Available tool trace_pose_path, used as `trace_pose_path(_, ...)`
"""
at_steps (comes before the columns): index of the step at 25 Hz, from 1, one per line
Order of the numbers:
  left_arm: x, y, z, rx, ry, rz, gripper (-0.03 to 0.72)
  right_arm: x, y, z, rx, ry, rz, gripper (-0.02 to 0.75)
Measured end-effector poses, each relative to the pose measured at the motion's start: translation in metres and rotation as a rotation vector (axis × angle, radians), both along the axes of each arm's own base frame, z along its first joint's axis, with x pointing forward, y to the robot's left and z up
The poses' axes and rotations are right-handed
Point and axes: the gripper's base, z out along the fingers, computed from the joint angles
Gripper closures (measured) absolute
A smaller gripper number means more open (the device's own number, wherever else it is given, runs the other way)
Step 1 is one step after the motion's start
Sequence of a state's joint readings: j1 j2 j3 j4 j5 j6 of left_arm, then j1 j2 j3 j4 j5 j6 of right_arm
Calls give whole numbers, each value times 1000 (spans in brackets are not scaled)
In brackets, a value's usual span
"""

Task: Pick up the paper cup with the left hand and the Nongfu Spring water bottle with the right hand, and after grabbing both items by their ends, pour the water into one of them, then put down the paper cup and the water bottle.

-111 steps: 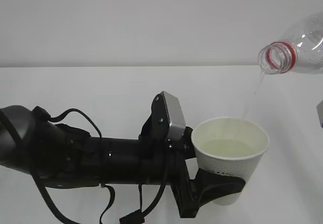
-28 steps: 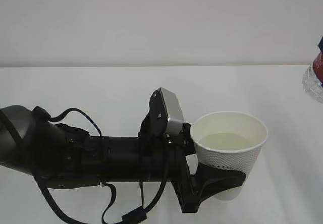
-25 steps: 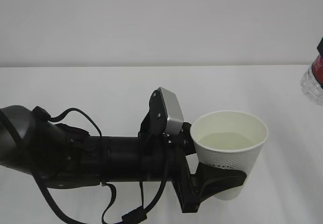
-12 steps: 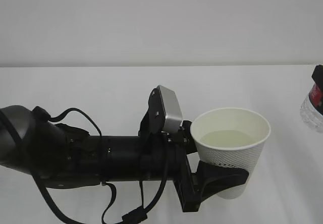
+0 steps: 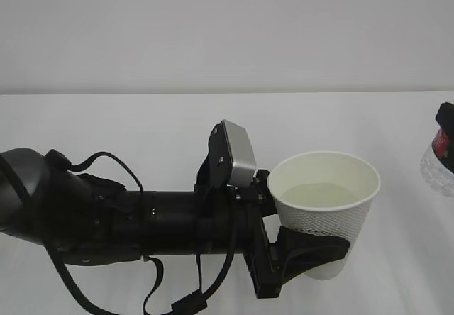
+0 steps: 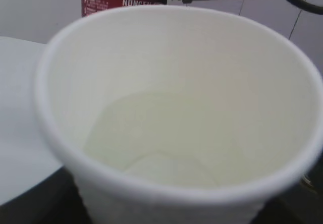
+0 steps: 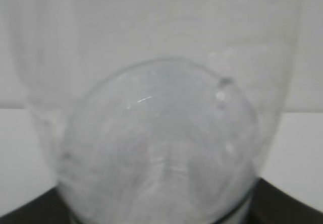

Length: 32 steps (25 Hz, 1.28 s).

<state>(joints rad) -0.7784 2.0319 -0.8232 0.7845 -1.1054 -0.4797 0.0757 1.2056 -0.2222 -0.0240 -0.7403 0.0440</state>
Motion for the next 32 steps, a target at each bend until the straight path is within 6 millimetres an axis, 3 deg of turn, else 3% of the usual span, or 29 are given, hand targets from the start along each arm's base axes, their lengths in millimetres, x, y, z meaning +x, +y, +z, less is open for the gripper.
trace_pose_path(9, 0, 0, 0, 0, 0, 0, 145, 22, 2, -27, 15, -56, 3, 351)
trace_pose_path(15, 0, 0, 0, -1, 0, 0, 145, 30, 3, -56, 89, 60, -13, 351)
trace_pose_path(26, 0, 0, 0, -1, 0, 1, 145, 32, 2, -59, 108, 64, -31, 351)
trace_pose_path(32, 0, 0, 0, -1, 0, 1, 145, 46, 0, -60, 118, 55, -62, 351)
